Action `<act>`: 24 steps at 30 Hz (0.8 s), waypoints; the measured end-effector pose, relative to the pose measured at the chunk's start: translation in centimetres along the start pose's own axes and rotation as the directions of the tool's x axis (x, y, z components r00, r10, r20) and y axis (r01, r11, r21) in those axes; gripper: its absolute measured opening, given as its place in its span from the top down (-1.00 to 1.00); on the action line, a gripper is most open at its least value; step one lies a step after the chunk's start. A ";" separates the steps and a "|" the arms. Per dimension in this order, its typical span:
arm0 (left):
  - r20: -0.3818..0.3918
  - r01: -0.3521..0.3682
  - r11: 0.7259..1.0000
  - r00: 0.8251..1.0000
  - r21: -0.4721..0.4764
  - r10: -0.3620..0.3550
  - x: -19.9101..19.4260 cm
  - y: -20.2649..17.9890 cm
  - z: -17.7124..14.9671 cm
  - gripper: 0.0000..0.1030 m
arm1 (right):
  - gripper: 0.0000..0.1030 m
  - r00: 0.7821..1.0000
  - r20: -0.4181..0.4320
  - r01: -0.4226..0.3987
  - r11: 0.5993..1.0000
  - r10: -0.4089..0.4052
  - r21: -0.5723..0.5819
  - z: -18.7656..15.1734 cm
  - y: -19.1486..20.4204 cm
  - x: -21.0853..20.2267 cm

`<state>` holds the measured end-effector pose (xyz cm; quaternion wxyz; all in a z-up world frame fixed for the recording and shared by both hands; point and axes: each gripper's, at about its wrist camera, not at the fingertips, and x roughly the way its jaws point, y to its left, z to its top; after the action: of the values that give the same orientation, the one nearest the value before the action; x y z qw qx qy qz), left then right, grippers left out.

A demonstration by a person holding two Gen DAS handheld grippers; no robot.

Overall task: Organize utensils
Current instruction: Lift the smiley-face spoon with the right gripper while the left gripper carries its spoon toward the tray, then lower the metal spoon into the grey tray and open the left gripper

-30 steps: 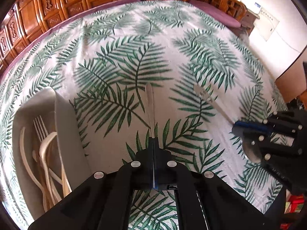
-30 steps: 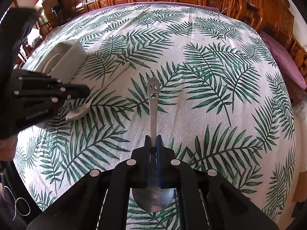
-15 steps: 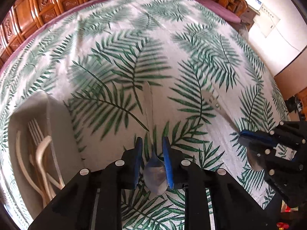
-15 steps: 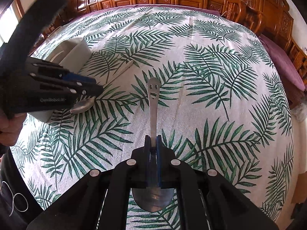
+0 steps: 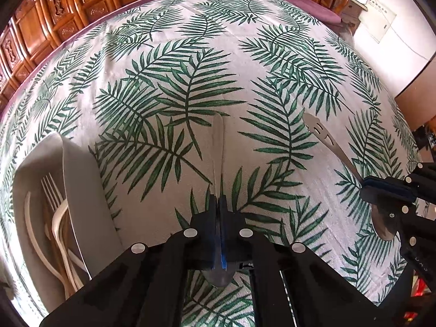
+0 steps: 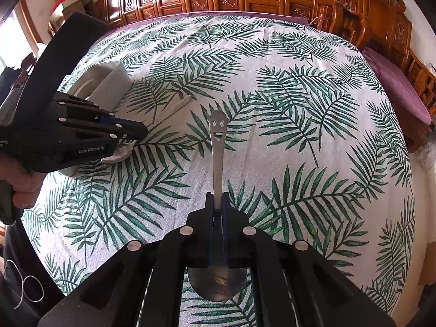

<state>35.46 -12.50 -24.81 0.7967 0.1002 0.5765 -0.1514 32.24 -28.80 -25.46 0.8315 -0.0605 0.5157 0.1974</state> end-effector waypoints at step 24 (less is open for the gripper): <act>0.239 0.013 0.995 0.971 -0.094 0.010 -12.0 6.0 -2.6 0.98 | 0.86 0.997 0.074 -0.018 0.999 0.021 -0.042 2.7 4.7 -3.0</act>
<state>31.80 -4.54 -14.37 0.8641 0.0428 0.4830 -0.1352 31.52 -24.45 -21.10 0.8467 -0.0652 0.4808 0.2182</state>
